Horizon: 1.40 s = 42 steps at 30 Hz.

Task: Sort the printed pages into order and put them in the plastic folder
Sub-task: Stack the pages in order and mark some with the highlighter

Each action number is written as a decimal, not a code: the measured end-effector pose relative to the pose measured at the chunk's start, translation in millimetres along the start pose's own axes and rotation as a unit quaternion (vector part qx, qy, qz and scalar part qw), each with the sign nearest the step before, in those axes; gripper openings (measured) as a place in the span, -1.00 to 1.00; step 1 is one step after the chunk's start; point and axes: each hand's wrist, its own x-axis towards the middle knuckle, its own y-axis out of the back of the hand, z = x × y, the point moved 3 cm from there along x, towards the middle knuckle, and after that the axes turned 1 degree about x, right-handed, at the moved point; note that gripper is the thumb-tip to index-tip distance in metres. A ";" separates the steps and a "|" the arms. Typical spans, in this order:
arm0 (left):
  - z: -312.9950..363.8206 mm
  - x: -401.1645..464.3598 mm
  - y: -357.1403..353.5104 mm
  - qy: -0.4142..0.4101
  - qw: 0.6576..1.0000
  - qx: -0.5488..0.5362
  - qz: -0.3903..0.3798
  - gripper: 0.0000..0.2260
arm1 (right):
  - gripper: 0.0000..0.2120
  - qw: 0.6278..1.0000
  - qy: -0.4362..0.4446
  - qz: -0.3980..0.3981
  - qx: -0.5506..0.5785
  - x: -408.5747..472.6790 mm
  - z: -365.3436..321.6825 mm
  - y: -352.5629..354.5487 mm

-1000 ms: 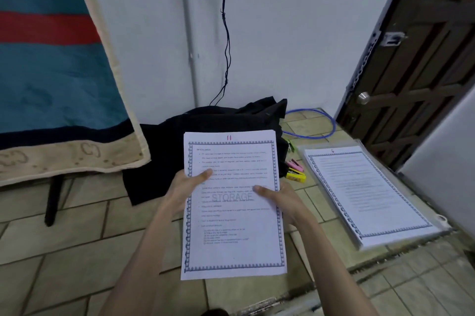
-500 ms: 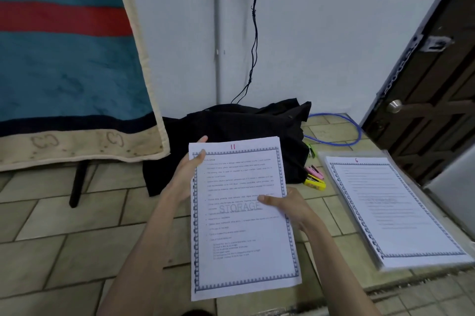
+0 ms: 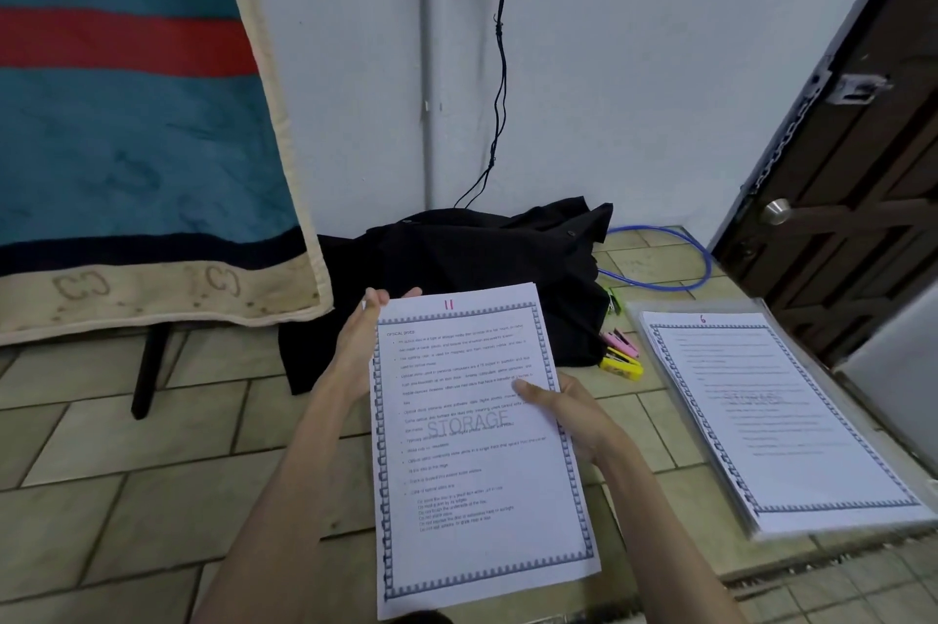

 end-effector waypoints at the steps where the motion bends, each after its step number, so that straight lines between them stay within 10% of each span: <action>1: -0.1 -1.1 0.3 0.000 1.000 0.008 0.001 -0.73 | -0.76 1.000 0.004 0.004 -0.003 0.8 1.1 0.4; 37: -32.0 6.0 9.1 0.150 0.963 0.208 -0.083 -0.75 | -0.71 0.989 0.013 0.017 -0.146 5.8 -4.6 15.1; 42: -28.1 8.4 12.8 0.142 0.959 0.217 -0.113 -0.73 | -0.82 0.870 0.124 0.351 -0.322 32.2 -61.3 80.2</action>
